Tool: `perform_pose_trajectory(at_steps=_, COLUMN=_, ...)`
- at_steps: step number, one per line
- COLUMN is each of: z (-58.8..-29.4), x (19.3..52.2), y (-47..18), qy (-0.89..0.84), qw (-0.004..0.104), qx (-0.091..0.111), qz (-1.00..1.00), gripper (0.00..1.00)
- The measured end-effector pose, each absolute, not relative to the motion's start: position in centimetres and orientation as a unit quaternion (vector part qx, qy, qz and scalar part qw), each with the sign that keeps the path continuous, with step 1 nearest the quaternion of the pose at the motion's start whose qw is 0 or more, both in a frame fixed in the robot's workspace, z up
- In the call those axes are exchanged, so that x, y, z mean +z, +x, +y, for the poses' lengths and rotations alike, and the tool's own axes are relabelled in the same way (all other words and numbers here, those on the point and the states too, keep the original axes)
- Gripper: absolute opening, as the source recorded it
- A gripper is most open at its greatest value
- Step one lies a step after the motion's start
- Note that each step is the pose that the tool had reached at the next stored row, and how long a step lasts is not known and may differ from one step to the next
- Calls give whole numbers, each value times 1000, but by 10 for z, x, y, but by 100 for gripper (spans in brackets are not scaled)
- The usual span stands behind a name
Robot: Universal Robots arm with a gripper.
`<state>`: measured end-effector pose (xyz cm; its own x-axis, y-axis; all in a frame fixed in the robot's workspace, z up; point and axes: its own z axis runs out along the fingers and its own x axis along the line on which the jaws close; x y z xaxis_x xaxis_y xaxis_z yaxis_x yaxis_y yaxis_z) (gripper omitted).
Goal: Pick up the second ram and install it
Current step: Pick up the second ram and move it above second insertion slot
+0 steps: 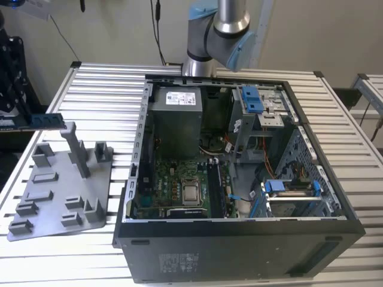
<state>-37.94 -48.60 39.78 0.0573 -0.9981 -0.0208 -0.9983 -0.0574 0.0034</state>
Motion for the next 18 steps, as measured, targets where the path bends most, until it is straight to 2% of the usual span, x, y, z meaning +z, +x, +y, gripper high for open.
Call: perform_pose_trajectory(at_steps=18, z=-477, x=398, y=-350, qy=-727, qw=6, qx=9, qz=686, gripper=14)
